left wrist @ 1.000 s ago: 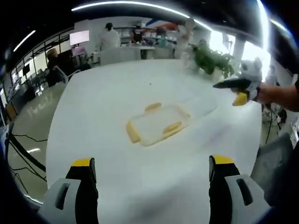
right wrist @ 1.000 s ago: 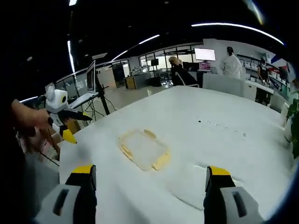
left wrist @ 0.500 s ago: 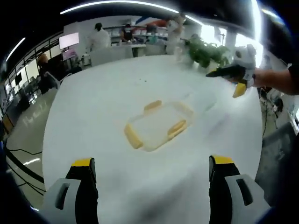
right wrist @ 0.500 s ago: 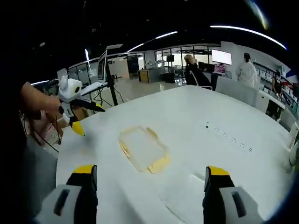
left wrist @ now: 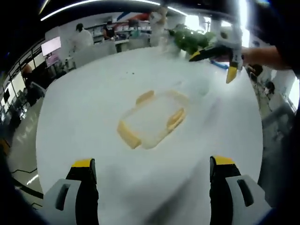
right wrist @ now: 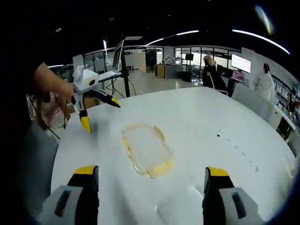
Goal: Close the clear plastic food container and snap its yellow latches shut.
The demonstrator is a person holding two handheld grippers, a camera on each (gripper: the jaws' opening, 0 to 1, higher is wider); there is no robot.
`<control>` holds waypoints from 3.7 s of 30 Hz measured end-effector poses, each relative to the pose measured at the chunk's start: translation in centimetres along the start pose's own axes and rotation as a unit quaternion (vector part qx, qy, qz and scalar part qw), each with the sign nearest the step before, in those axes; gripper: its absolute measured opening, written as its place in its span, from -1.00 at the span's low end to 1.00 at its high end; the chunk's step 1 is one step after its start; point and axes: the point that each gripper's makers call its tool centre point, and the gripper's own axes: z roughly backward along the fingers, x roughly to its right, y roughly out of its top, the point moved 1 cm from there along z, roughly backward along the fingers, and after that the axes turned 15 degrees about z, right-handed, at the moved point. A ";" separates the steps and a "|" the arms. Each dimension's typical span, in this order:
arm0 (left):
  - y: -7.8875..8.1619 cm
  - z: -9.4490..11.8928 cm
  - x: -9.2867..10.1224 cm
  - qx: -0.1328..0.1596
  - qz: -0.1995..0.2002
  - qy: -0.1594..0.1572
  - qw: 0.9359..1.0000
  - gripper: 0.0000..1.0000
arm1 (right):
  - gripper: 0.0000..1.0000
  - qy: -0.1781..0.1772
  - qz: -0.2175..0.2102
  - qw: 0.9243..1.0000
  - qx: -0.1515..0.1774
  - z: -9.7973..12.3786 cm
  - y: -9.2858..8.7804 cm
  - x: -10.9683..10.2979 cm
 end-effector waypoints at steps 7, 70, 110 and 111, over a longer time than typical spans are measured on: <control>0.3 -1.0 -0.5 -0.015 -0.071 -0.037 0.997 0.98 | 0.72 0.040 0.038 0.998 -0.016 -1.0 -0.8 0.2; 2.7 -7.6 -2.8 -0.134 -0.273 -0.182 0.935 -0.29 | -0.27 0.206 0.198 0.939 -0.190 -9.8 -5.0 1.1; 9.2 -2.2 -0.7 -0.141 -0.271 -0.135 0.943 -0.30 | -0.29 0.180 0.231 0.940 -0.178 -3.9 1.8 4.0; 9.2 -2.3 -0.8 -0.141 -0.272 -0.134 0.943 -0.30 | -0.29 0.180 0.231 0.940 -0.177 -3.9 1.7 4.1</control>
